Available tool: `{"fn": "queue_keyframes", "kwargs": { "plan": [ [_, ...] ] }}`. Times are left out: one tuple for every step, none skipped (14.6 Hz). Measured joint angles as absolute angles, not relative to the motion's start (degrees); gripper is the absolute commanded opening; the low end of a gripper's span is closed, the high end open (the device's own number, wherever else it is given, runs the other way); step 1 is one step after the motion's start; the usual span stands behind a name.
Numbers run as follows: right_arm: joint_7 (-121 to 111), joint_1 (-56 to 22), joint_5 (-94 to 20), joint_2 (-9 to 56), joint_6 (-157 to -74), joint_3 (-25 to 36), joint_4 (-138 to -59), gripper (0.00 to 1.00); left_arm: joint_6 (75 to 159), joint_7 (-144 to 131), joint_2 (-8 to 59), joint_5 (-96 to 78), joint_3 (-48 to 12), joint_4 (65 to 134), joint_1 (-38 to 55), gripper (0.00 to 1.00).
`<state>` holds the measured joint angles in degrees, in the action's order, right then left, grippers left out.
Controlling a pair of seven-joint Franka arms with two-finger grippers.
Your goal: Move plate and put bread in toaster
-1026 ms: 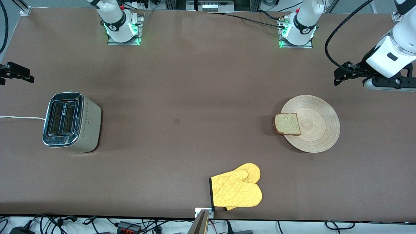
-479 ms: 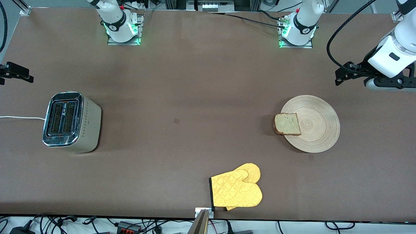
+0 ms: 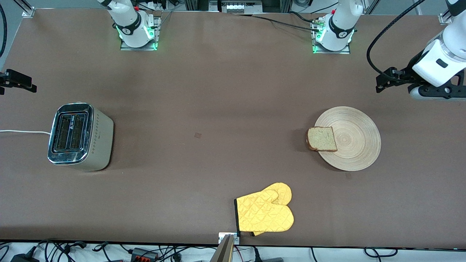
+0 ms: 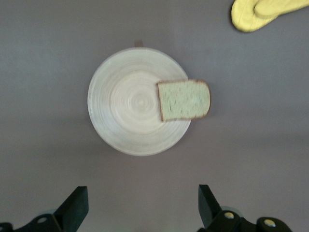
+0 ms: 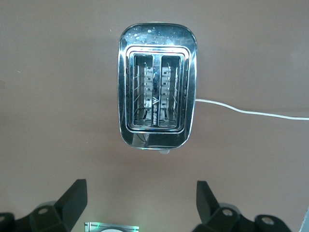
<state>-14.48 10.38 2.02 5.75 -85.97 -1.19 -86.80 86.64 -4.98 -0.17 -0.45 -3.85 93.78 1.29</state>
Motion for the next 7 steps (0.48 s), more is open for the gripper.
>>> {"fn": "queue_keyframes", "kwargs": {
  "plan": [
    [-14.5, 10.4, 2.0, 5.8, -86.0, -1.2, -86.8, 1.0, 84.5, -5.0, 0.3, -0.5, -3.8, 93.8, 1.3, 1.0],
    [-14.5, 10.4, 1.9, 5.8, -86.0, -1.2, -86.8, 1.0, 82.5, -5.0, 0.7, -0.5, -3.8, 93.8, 1.3, 1.0],
    [-14.5, 10.4, 1.9, 5.8, -86.0, -1.2, -86.8, 1.0, 80.8, -5.0, 1.1, -0.5, -3.7, 93.7, 1.2, 1.0],
    [-14.5, 10.4, 1.9, 5.8, -86.0, -1.2, -86.8, 1.0, 79.5, -5.0, 1.5, -0.5, -3.6, 93.7, 1.0, 1.0],
    [-14.5, 10.4, 1.9, 5.8, -86.0, -1.2, -86.8, 1.0, 78.6, -5.0, 2.0, -0.5, -3.5, 93.7, 0.5, 1.0],
    [-14.5, 10.4, 1.9, 5.8, -86.0, -1.2, -86.8, 1.0, 78.2, -5.0, 2.6, -0.5, -3.4, 93.7, -0.1, 1.0],
    [-14.5, 10.4, 1.9, 5.9, -86.0, -1.2, -86.8, 1.0, 78.1, -4.9, 3.6, -0.4, -3.2, 93.6, -0.9, 1.0]
  ]
}}
